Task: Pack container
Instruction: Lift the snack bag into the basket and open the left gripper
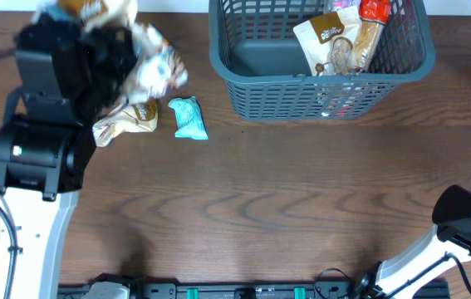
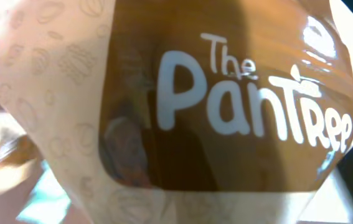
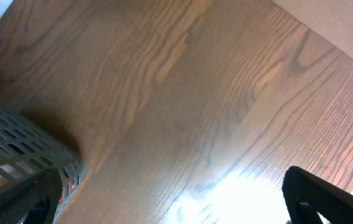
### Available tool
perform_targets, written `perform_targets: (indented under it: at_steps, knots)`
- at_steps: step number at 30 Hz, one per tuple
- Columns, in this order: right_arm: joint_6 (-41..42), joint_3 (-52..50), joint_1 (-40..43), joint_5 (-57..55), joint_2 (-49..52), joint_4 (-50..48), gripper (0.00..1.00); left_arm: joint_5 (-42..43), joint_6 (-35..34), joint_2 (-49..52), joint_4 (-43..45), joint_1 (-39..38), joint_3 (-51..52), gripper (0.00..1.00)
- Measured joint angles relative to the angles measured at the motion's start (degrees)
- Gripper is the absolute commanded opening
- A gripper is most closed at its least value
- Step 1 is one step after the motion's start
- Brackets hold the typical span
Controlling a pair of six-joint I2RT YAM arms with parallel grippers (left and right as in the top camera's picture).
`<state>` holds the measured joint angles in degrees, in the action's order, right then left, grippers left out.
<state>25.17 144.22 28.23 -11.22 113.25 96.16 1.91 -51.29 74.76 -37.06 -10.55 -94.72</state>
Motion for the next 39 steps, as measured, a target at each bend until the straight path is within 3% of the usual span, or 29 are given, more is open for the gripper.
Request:
perform_targets:
  at_steps: [10,18,25,31,39]
  knots:
    - [0.0,0.0,0.0,0.0,0.0,0.0,0.99,-2.3,5.0,22.5,8.2,-9.7,-18.3,0.05]
    - [0.0,0.0,0.0,0.0,0.0,0.0,0.99,-2.3,6.8,35.1,14.2,-13.7,-19.9,0.06]
    - [0.0,0.0,0.0,0.0,0.0,0.0,0.99,-2.4,8.1,37.0,14.3,-15.6,-19.9,0.06]
    - [0.0,0.0,0.0,0.0,0.0,0.0,0.99,-2.8,9.6,37.4,14.3,-17.6,-19.9,0.26]
    - [0.0,0.0,0.0,0.0,0.0,0.0,0.99,-3.7,9.6,37.4,13.9,-18.4,-19.9,0.3]
